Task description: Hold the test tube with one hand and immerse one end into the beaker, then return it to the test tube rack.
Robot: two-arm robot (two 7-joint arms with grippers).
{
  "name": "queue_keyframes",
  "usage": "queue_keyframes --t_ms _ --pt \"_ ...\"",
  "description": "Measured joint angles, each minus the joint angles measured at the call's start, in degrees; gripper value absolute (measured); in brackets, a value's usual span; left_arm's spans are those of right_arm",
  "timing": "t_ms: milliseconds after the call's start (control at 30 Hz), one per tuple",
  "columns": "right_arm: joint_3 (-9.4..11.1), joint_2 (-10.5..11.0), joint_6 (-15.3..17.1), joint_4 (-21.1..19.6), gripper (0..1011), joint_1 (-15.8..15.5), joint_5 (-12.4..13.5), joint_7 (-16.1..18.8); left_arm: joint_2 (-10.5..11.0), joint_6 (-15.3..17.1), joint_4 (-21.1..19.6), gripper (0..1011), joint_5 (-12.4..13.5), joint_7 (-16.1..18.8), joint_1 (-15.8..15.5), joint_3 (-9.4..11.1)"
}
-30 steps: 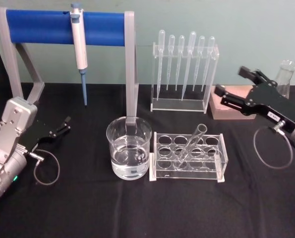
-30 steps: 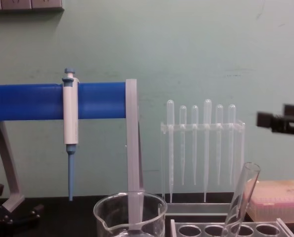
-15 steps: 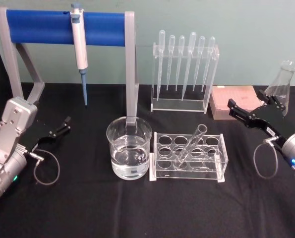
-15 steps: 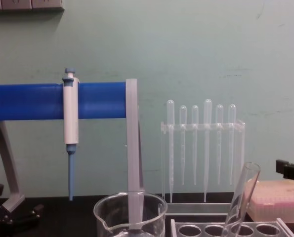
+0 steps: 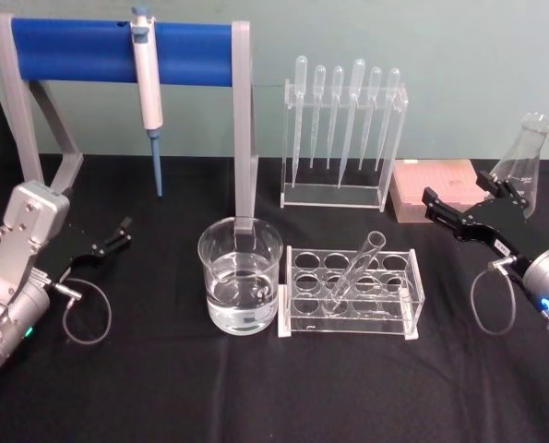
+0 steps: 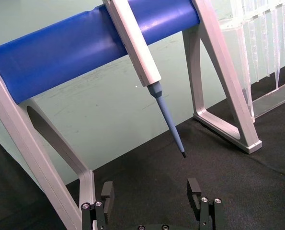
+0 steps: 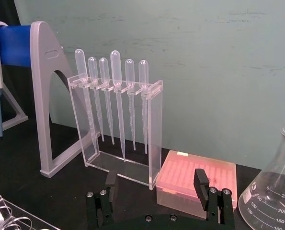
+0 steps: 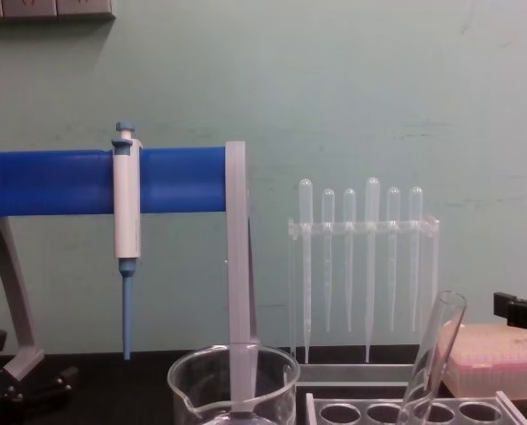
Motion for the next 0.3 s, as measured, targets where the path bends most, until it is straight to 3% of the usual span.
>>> queue_keyframes --t_ms 300 --pt "-0.01 0.04 0.00 -0.13 1002 -0.05 -0.01 -0.27 0.00 0.00 0.00 1000 0.00 0.00 0.00 0.00"
